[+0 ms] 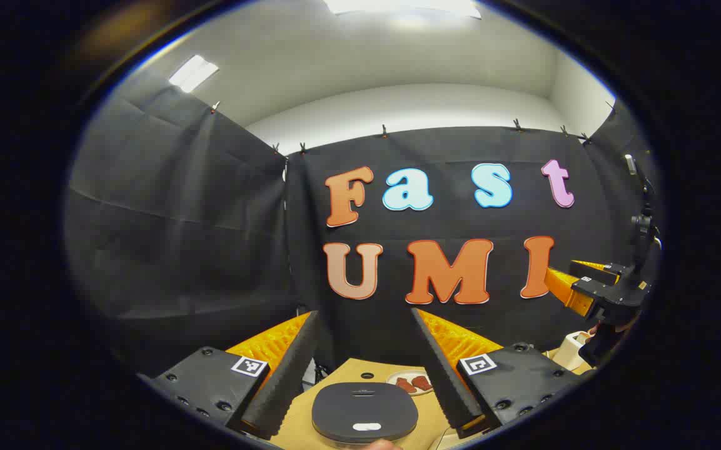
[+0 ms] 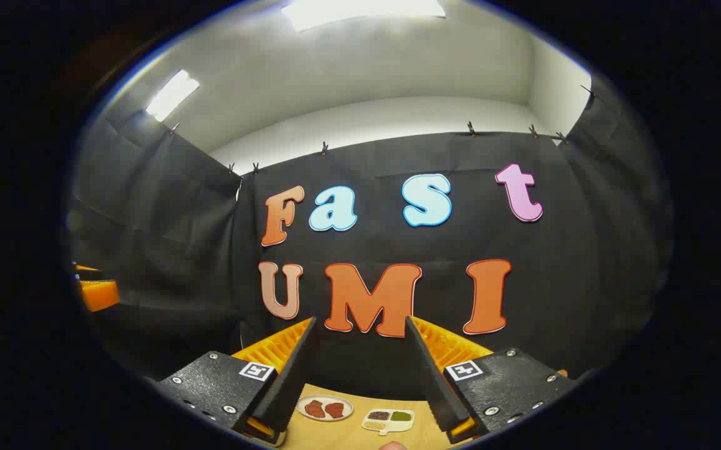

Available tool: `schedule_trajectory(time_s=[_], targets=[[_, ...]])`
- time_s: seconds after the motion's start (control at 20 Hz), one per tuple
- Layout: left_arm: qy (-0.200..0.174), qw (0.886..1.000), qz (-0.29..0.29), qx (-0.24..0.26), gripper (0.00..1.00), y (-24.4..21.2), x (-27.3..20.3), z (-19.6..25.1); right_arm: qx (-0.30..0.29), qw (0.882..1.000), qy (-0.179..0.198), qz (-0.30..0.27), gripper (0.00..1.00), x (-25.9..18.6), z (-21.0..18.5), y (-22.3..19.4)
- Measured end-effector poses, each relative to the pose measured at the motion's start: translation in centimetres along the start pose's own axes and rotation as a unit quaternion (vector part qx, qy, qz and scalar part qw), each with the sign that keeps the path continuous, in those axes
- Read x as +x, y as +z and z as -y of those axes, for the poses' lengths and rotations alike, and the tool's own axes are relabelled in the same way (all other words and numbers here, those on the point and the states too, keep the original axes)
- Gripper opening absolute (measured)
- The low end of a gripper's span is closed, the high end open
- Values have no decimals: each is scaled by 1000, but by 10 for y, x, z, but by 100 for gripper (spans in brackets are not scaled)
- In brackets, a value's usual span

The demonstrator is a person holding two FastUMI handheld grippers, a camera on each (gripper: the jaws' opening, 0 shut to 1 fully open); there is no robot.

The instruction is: Close the left gripper, press the button to open the rice cooker; take a wooden spoon from the chopstick holder with the right hand, scoop a spoonful of rice and pour it into the rice cooker, then put the wooden spoon back into the chopstick holder.

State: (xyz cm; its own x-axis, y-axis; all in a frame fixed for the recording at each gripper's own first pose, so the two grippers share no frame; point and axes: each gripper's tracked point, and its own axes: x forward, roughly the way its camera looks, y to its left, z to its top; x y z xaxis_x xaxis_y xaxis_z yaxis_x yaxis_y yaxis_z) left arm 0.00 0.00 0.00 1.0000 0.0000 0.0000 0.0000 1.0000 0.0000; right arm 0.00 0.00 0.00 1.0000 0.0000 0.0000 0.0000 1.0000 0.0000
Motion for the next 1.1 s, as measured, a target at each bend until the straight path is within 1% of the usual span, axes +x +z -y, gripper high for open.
schedule_trajectory(time_s=[0.1, 0.2, 0.3, 0.45, 0.5, 0.7, 0.95, 1.1], targets=[[20, 1000, 7, 9, 92, 6, -4, -13, 13, 1000, 4, -4, 84, 3, -5, 0], [24, 999, 16, 16, 92, 11, -6, -14, 9, 1000, 9, -6, 84, 2, -8, 0], [21, 999, 21, 21, 92, 12, -2, -11, -6, 1000, 4, -2, 84, -6, -3, 2], [2, 999, 33, 29, 92, 16, 7, 2, -15, 1000, -2, -13, 84, -22, 5, -1], [-1, 999, 35, 33, 92, 16, 10, 4, -19, 1000, -7, -14, 84, -29, 11, 0], [-24, 998, 42, 31, 92, 16, 26, 21, -46, 998, -46, -8, 84, -51, 43, 9], [-51, 997, 46, 28, 92, 17, 38, 39, -63, 994, -84, -20, 84, -74, 76, 12], [-58, 997, 40, 24, 98, 13, 41, 42, -73, 992, -99, -29, 85, -84, 88, 9]])
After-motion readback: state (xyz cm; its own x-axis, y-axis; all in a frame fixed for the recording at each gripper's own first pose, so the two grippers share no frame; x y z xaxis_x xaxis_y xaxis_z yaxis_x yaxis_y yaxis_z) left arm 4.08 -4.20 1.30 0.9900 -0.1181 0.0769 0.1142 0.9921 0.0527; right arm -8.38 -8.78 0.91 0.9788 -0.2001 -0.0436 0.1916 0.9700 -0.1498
